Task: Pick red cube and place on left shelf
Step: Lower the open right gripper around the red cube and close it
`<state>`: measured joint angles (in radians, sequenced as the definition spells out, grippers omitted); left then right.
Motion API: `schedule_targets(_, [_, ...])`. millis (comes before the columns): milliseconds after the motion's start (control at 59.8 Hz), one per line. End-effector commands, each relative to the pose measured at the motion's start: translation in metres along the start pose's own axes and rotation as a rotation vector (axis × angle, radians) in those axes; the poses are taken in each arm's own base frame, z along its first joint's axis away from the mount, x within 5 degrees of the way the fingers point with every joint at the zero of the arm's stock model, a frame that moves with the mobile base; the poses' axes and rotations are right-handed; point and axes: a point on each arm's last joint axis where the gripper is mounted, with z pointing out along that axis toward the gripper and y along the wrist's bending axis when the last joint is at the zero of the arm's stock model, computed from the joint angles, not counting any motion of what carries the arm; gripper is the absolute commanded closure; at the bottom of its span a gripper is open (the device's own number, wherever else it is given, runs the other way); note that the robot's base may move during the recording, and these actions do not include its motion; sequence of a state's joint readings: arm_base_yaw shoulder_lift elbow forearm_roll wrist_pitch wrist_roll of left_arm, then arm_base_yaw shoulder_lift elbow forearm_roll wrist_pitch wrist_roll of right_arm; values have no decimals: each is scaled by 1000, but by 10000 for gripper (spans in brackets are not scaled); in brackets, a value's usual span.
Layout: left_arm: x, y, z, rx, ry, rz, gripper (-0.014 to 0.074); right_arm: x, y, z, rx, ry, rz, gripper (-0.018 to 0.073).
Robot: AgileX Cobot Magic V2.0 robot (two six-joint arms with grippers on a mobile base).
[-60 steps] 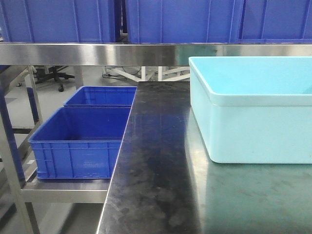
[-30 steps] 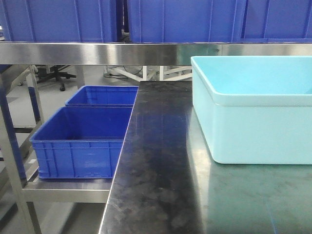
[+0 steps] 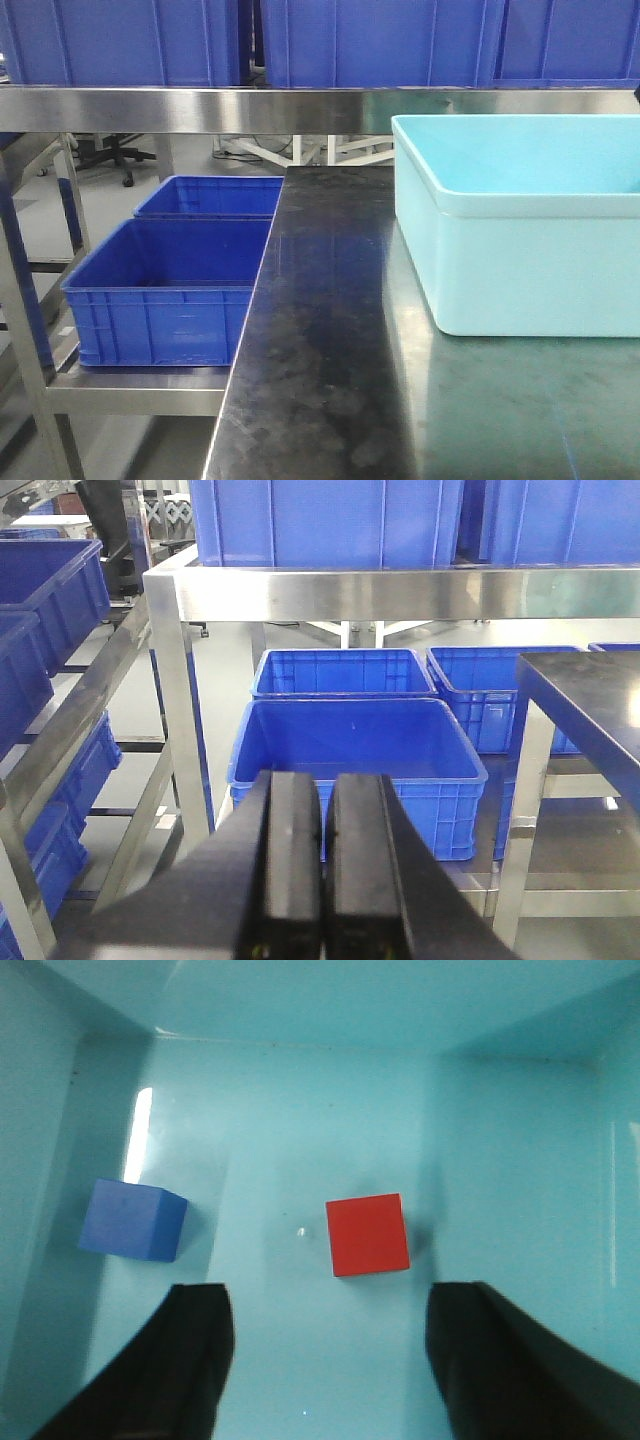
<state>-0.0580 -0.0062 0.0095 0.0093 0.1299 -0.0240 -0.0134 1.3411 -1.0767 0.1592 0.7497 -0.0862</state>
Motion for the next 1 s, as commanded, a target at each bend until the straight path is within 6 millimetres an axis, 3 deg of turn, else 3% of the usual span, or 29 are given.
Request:
schedule_targets(0, [-1,0,0,9,-81,-4,495,-13,2,-17,3,-102,-18,-52])
schedule_targets(201, [-1,0,0,9,-81,-4,495,-12,1,-8,2,-62,-15,-52])
schedule_targets(619, [-1,0,0,9,-81,-4,495,-7,-7,37,38,76,-41,-52])
schedule_targets(987, [-1,0,0,9,-81,-4,495,-11,-9,55,42,84,-39,-52])
